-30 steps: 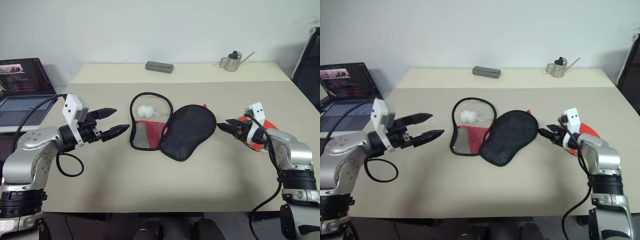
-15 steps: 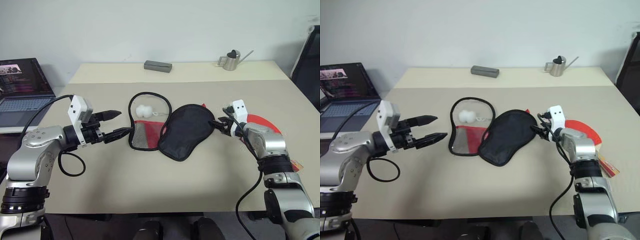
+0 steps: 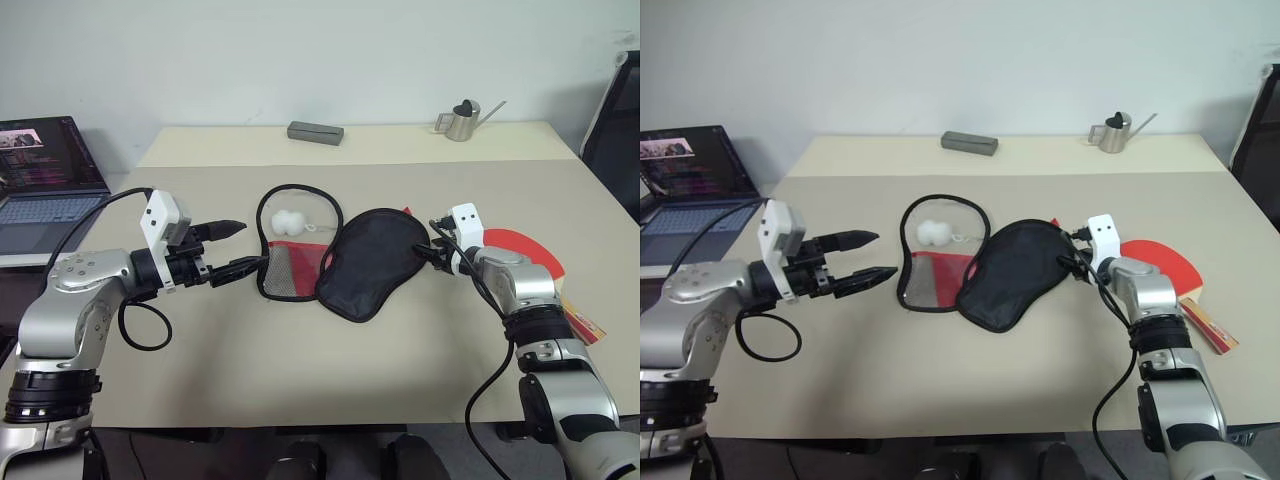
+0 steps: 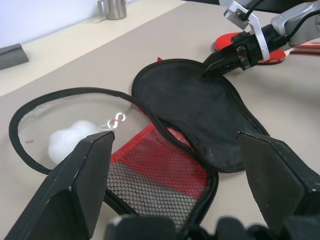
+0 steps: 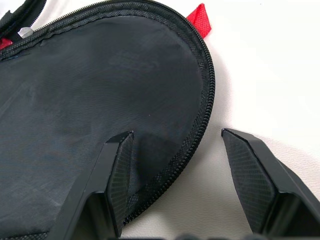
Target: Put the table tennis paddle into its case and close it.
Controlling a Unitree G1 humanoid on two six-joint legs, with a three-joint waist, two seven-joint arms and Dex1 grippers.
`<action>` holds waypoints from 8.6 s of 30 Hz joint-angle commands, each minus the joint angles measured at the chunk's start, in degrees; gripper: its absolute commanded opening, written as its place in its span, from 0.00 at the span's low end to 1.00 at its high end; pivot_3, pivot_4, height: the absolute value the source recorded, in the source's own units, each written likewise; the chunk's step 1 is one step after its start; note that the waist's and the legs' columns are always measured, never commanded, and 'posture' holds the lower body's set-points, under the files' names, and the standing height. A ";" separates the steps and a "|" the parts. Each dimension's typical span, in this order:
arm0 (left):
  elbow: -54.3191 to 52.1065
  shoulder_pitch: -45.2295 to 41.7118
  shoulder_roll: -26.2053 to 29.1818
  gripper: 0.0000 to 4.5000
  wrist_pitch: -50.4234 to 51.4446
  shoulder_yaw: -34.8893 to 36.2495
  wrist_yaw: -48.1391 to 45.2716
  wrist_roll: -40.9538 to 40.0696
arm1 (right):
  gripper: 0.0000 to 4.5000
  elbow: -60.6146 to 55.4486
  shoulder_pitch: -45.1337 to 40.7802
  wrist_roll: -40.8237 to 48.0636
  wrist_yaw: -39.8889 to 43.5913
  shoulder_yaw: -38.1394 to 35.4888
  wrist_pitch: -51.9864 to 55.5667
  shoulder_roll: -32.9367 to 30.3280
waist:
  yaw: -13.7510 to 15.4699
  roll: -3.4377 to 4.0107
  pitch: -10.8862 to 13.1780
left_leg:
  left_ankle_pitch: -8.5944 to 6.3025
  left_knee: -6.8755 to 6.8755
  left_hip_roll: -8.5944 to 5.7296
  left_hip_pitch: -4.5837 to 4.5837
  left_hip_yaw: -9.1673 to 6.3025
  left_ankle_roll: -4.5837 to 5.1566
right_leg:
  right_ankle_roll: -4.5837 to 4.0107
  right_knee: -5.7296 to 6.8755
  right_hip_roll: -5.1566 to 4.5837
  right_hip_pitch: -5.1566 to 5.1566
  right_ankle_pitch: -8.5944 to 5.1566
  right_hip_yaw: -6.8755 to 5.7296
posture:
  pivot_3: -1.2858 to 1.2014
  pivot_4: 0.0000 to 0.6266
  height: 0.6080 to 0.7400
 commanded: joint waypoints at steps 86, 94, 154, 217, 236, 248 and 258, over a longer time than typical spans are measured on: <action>-7.07 0.07 -2.36 0.95 1.83 -4.02 0.86 -1.02 | 0.00 46.73 -34.49 -39.79 -1.78 24.15 -49.57 3.24 | -1.48 0.00 0.00 | 0.14 0.02 0.01 0.04 0.11 -0.25 | -0.10 0.67 0.05 -0.34 -0.05 0.23 | 0.52 0.24 1.00; -6.42 -0.46 -2.31 0.95 1.42 -4.56 0.55 -0.59 | 0.36 46.63 -33.64 -37.05 -2.06 21.37 -46.90 3.88 | -1.49 0.00 0.00 | 0.16 0.03 0.01 0.05 0.11 -0.28 | -0.11 0.72 0.07 -0.35 -0.05 0.25 | 0.52 0.24 1.00; -5.12 -0.92 -2.52 0.95 0.40 -5.07 -4.01 -1.61 | 0.59 -34.35 14.34 1.25 0.11 3.27 19.79 3.49 | -0.48 -0.02 -0.01 | 0.04 0.06 0.02 0.04 0.03 -0.08 | -0.15 0.73 0.03 -0.29 -0.02 0.12 | 0.52 0.24 1.00; -6.06 -0.52 -2.75 0.95 0.31 -6.05 -4.52 -0.52 | 0.64 -20.28 2.16 5.72 12.52 -2.66 8.41 -12.40 | -0.13 -0.09 0.02 | 0.03 0.03 0.02 0.00 0.02 -0.05 | -0.14 0.63 0.03 -0.26 -0.03 0.07 | 0.52 0.24 1.00; -7.27 -4.98 -5.87 0.95 1.94 -9.23 -4.45 -1.43 | 0.99 -28.45 27.32 12.59 19.77 -18.90 6.79 -28.40 | 0.57 -0.22 0.10 | -0.02 0.06 0.08 0.00 0.10 0.02 | -0.10 0.39 0.01 -0.06 -0.01 -0.01 | 0.52 0.24 1.00; -9.73 -15.94 -10.73 0.95 4.65 -13.12 -1.25 -2.11 | 0.99 -16.58 33.68 11.38 23.71 -20.09 -1.02 -33.69 | 0.37 -0.29 0.13 | -0.02 0.06 0.18 0.04 0.31 0.03 | -0.09 0.41 0.04 -0.03 -0.02 0.02 | 0.52 0.24 1.00; -7.59 -18.11 -12.59 0.95 3.51 -14.66 -2.52 -1.00 | 0.99 -12.72 35.55 10.13 26.86 -18.56 -4.12 -34.30 | 0.27 -0.32 0.15 | -0.01 0.09 0.34 0.07 0.51 0.02 | -0.09 0.41 0.15 -0.02 -0.01 0.09 | 0.52 0.24 1.00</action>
